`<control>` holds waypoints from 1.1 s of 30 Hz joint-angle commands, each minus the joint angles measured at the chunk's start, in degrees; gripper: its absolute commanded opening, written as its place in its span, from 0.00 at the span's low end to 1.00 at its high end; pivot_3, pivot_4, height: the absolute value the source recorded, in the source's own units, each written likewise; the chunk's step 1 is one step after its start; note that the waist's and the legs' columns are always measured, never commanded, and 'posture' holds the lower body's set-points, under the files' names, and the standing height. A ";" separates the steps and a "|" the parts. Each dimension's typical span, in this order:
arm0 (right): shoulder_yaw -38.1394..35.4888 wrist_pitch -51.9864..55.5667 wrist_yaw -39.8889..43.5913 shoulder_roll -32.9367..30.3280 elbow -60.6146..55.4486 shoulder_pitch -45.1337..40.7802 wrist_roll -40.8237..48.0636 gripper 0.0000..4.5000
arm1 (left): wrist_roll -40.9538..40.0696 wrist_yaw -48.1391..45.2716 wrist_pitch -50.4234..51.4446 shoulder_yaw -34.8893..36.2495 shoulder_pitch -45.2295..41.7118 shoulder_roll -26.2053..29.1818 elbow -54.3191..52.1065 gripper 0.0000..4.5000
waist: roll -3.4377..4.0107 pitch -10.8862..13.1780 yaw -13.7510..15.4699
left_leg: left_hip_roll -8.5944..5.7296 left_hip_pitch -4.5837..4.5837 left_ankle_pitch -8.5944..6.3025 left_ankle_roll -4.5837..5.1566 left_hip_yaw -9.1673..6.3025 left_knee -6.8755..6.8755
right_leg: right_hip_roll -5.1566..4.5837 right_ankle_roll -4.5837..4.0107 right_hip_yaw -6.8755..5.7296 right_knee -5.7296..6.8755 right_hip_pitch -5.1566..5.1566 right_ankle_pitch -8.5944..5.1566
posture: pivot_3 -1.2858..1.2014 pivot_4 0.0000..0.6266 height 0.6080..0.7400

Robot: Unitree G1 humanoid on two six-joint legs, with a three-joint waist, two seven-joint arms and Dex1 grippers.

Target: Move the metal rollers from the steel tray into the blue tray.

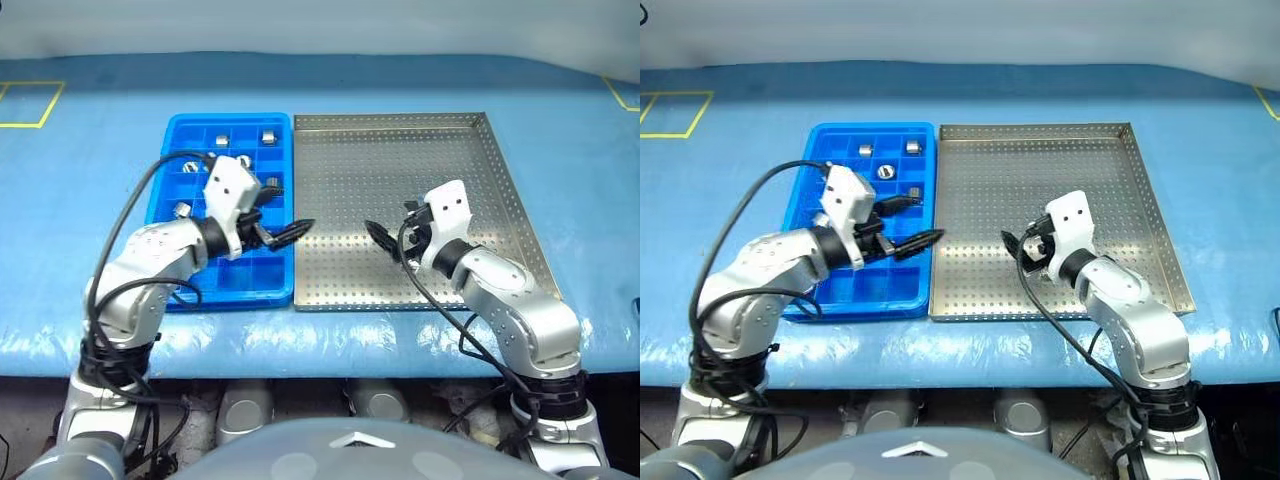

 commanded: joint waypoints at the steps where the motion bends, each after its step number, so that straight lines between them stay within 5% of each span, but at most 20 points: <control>1: -2.08 0.58 -0.50 1.11 -2.33 0.22 1.06 1.00 | -1.19 -2.67 -1.83 -2.97 -0.89 0.18 -0.10 0.96 | 0.01 0.00 -0.53 | 0.01 0.01 0.00 0.00 0.00 0.00 | 0.02 0.00 0.00 0.01 0.00 0.00 | 0.50 0.24 1.00; 15: -5.58 3.41 -3.09 4.71 4.98 -1.86 1.32 1.00 | 1.18 -9.08 -5.05 -12.87 -1.64 3.17 1.99 0.96 | 0.02 0.00 -1.21 | -0.01 0.03 0.00 0.00 0.03 0.04 | 0.01 0.01 0.04 0.02 0.02 -0.01 | 0.49 0.24 1.00; 29: -3.08 9.93 -7.69 7.06 -2.55 6.99 -0.42 1.00 | 1.98 -9.46 -6.19 -15.96 -2.10 2.87 2.07 0.96 | 0.04 -0.01 -1.11 | 0.01 0.06 0.00 0.01 0.03 -0.01 | 0.01 -0.01 0.04 0.02 0.01 -0.03 | 0.49 0.24 1.00; 33: -3.31 10.09 -8.40 8.34 -1.34 6.95 -1.28 0.81 | 2.09 -9.47 -6.37 -15.95 -2.56 2.85 2.43 0.96 | 0.03 -0.01 -1.14 | 0.00 0.06 0.00 0.01 0.05 0.01 | 0.00 -0.01 0.04 0.01 0.02 -0.03 | 0.49 0.24 1.00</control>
